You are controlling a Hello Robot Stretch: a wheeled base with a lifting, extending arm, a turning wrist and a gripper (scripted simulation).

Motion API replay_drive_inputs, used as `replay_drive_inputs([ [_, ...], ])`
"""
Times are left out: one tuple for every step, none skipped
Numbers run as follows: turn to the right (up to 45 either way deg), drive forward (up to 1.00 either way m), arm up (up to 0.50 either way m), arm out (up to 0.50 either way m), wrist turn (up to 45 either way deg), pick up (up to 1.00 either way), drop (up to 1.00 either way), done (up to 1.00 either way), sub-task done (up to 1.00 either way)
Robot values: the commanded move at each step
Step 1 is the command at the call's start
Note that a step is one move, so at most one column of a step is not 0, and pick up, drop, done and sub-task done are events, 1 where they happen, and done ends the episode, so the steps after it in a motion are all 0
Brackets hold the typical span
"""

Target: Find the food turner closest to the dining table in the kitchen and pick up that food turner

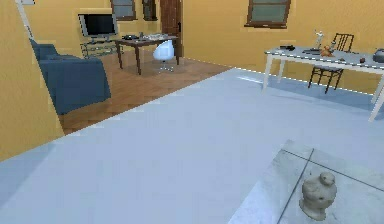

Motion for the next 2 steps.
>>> replay_drive_inputs([
  [0.0,0.0,0.1,0.0,0.0,0.0,0.0,0.0,0.0],
  [0.0,0.0,0.0,0.0,0.0,0.0,0.0,1.0,0.0],
])
